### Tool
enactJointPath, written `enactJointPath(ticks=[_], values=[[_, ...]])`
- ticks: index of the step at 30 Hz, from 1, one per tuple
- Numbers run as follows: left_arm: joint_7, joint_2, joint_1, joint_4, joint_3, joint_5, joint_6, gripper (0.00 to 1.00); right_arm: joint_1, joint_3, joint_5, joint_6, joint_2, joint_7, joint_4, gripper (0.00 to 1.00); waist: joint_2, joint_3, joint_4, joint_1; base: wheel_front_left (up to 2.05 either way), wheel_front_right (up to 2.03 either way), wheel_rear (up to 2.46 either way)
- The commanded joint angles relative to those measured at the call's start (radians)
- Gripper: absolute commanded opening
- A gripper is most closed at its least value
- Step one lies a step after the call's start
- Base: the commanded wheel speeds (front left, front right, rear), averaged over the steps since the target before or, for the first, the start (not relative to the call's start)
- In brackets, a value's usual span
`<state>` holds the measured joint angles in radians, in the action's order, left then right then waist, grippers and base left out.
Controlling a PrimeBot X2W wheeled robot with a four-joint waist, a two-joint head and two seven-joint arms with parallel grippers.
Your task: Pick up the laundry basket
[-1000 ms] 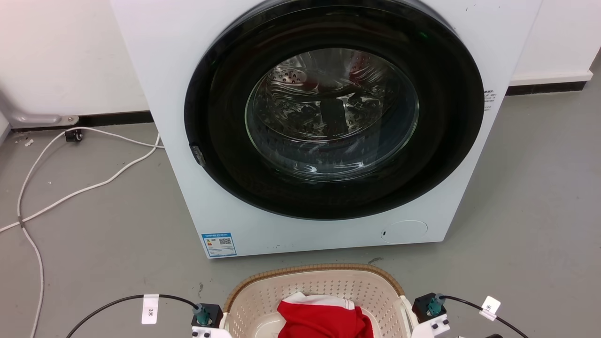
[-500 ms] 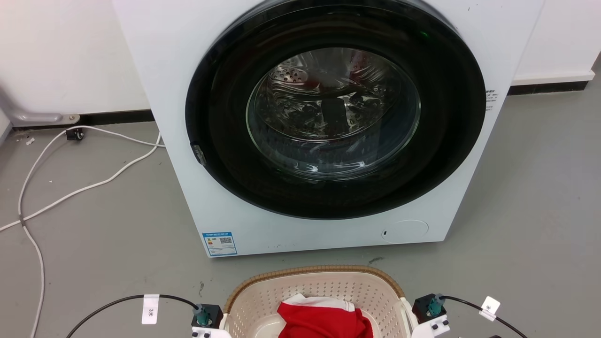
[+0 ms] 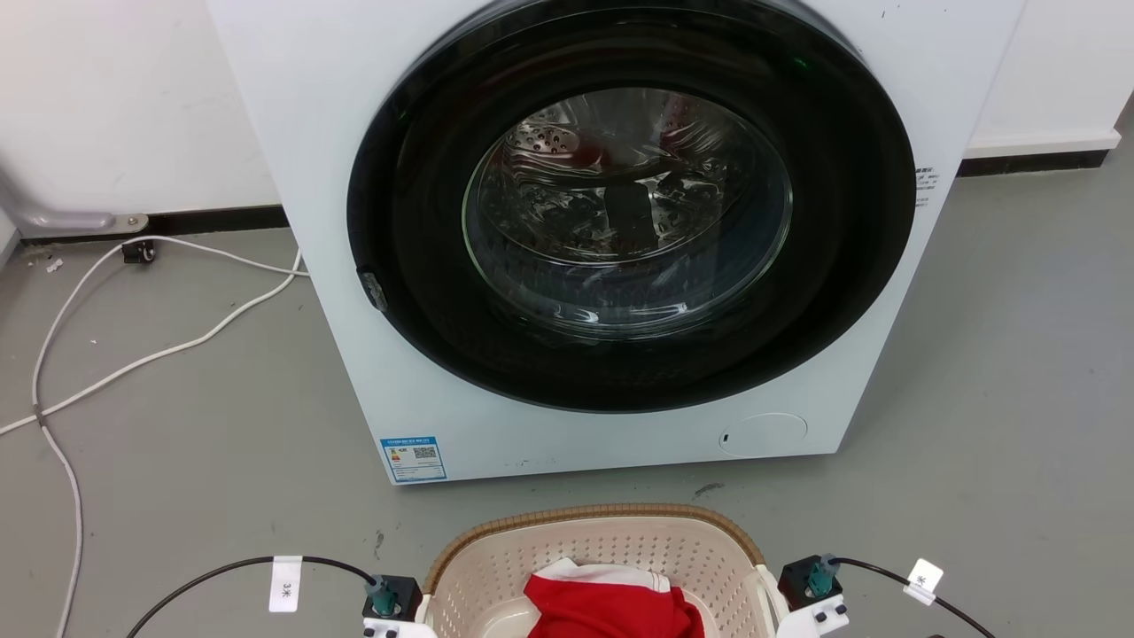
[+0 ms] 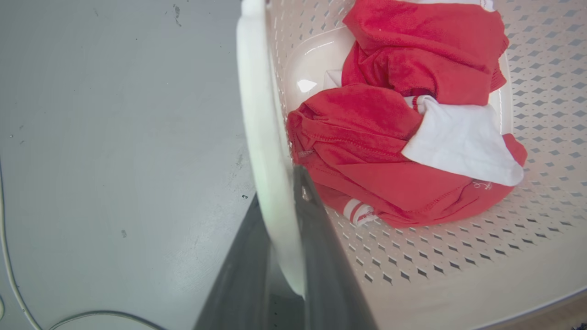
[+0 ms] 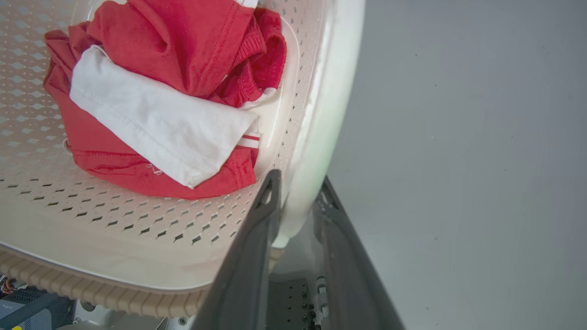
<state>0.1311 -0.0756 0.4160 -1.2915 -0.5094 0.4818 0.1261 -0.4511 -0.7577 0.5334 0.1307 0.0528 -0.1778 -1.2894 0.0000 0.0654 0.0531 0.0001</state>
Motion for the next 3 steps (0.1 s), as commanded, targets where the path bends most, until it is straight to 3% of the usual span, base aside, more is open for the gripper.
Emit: enactJointPath(ticks=[1, 3], values=[[0.001, 0.002, 0.015, 0.006, -0.007, 0.002, 0.006, 0.0, -0.008, -0.002, 0.001, 0.0, -0.004, -0.002, 0.002, 0.0, 0.0, -0.001, 0.0, -0.0001, 0.0, 0.0, 0.0], [0.003, 0.002, 0.014, 0.006, -0.011, 0.005, 0.006, 0.0, -0.008, 0.0, 0.002, 0.0, -0.004, -0.004, 0.002, 0.0, 0.0, -0.001, 0.001, -0.0001, 0.0, 0.0, 0.0]])
